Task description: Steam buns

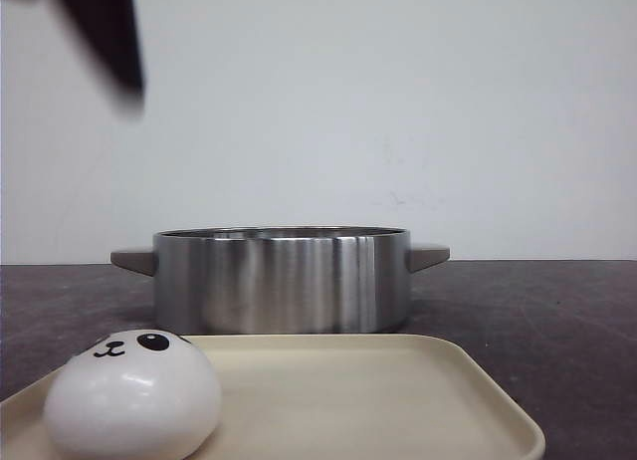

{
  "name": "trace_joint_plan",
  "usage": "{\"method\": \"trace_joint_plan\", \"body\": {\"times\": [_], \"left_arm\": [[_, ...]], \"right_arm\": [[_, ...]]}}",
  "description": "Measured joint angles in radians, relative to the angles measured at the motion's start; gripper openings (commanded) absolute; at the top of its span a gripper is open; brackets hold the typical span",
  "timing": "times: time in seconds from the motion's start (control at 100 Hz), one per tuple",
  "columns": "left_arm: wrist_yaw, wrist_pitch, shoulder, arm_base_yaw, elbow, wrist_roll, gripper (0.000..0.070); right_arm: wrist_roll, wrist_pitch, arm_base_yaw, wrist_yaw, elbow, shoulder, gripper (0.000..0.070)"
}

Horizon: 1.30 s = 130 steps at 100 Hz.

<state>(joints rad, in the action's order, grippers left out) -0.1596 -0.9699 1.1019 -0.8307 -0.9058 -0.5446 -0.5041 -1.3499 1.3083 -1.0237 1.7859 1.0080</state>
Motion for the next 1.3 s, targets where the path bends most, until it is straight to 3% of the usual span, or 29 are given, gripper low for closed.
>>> {"method": "trace_joint_plan", "body": {"times": [0.1, 0.34, 0.62, 0.7, 0.82, 0.84, 1.02, 1.12, 1.3], "left_arm": [[0.054, 0.046, 0.070, -0.012, 0.001, -0.025, 0.0677], [0.056, 0.187, 0.254, -0.023, 0.000, -0.068, 0.0677], [0.055, 0.198, 0.409, -0.023, 0.000, -0.113, 0.0657], [0.055, 0.195, 0.434, -0.023, -0.006, -0.118, 0.0513], [0.073, 0.185, 0.454, -0.022, -0.015, -0.121, 0.0048], [0.074, 0.187, 0.453, -0.021, -0.015, -0.121, 0.0000], [0.043, 0.204, 0.456, -0.021, -0.015, -0.110, 0.0005], [-0.013, 0.198, 0.447, -0.022, -0.021, -0.092, 0.0005], [-0.073, 0.188, 0.322, -0.027, -0.102, -0.074, 0.0006]], "right_arm": [[-0.046, 0.000, 0.019, 0.000, -0.025, -0.013, 0.0011], [-0.083, 0.000, 0.042, 0.000, -0.046, -0.013, 0.0011], [-0.136, -0.001, 0.092, 0.001, -0.050, -0.012, 0.0011], [-0.140, -0.001, 0.098, -0.003, -0.050, -0.017, 0.0011], [-0.142, 0.000, 0.099, -0.021, -0.050, -0.019, 0.0011], [-0.142, -0.001, 0.099, -0.021, -0.050, -0.019, 0.0011], [-0.147, -0.001, 0.099, -0.041, -0.052, -0.021, 0.0011], [-0.147, -0.001, 0.099, -0.046, -0.054, -0.021, 0.0011], [-0.147, -0.001, 0.099, -0.051, -0.054, -0.019, 0.0011]]}}
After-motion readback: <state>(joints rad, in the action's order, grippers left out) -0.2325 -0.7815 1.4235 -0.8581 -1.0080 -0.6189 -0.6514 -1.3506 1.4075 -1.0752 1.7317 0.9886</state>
